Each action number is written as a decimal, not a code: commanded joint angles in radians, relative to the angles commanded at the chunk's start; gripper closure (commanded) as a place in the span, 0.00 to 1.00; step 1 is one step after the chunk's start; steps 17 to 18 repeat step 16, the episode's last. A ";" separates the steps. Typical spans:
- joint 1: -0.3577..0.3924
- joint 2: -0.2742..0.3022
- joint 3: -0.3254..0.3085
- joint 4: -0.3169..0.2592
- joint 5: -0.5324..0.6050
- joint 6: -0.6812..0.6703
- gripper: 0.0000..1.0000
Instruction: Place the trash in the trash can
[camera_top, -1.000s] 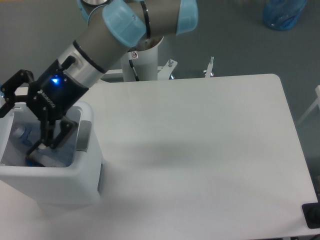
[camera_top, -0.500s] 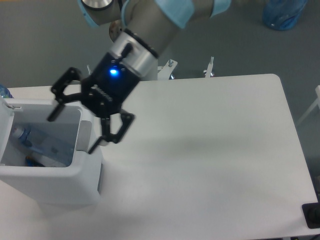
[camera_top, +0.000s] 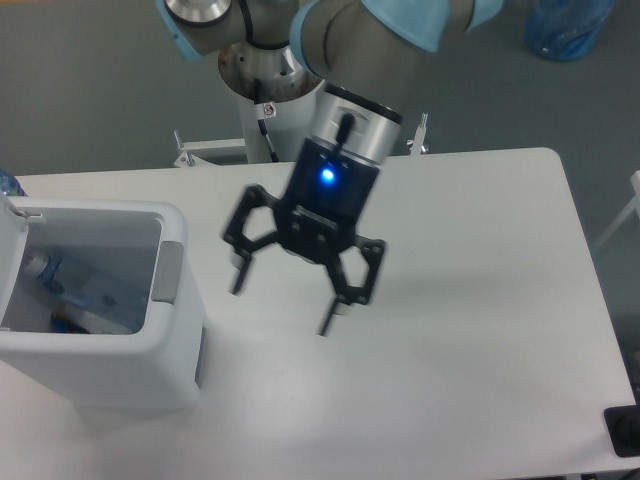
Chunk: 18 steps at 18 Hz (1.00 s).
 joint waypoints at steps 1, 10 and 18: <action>0.000 -0.009 0.003 -0.003 0.057 0.037 0.00; 0.093 -0.049 -0.052 -0.115 0.260 0.382 0.00; 0.129 -0.048 -0.123 -0.118 0.338 0.534 0.00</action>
